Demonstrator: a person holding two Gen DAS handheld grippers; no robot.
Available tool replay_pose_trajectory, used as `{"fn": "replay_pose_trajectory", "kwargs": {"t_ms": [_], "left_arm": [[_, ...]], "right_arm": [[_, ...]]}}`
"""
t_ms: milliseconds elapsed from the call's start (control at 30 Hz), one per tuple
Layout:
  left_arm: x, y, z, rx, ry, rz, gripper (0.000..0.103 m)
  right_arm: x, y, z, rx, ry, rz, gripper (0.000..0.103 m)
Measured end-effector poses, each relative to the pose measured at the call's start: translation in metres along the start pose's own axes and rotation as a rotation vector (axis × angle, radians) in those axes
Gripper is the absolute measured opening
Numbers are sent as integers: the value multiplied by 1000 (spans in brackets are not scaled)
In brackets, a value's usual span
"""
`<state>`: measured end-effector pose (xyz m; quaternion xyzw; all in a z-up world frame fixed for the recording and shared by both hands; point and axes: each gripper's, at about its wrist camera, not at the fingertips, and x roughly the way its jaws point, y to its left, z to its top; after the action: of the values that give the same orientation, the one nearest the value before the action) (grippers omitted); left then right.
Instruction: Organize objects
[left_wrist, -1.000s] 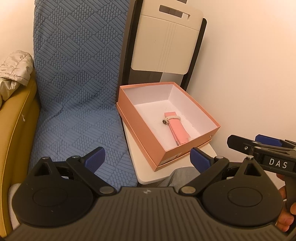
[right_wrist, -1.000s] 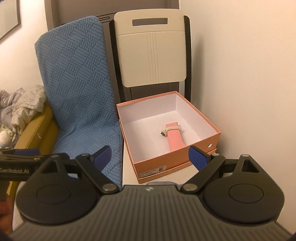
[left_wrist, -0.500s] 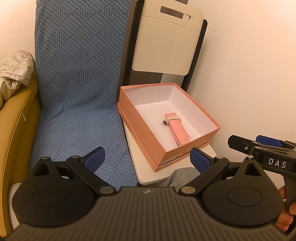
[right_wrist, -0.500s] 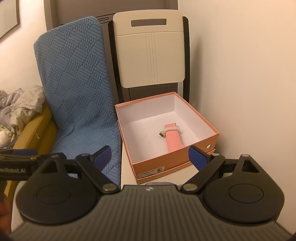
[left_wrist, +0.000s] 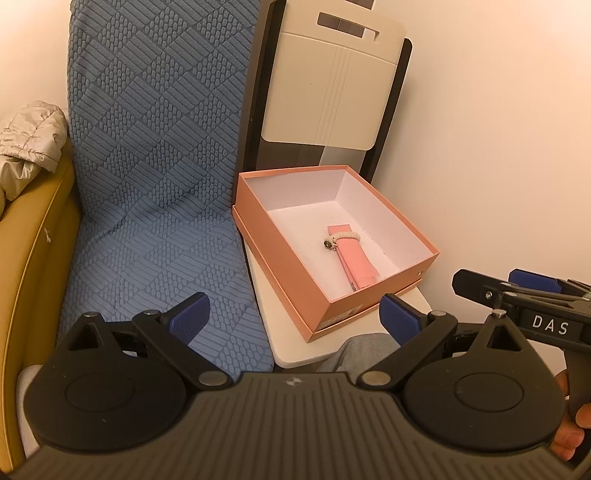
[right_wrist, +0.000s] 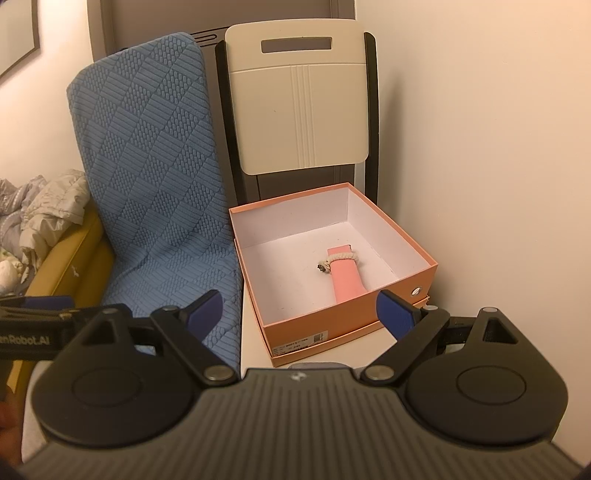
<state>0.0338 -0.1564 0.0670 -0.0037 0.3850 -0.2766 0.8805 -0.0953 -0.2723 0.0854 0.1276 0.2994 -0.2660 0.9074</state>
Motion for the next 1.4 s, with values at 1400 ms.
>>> {"fn": "replay_pose_trajectory", "kwargs": {"t_ms": [1400], "left_arm": [[2,-4,-1,8,8,-10,100]], "right_arm": [[3,1,-3,9,9,-17,92]]}}
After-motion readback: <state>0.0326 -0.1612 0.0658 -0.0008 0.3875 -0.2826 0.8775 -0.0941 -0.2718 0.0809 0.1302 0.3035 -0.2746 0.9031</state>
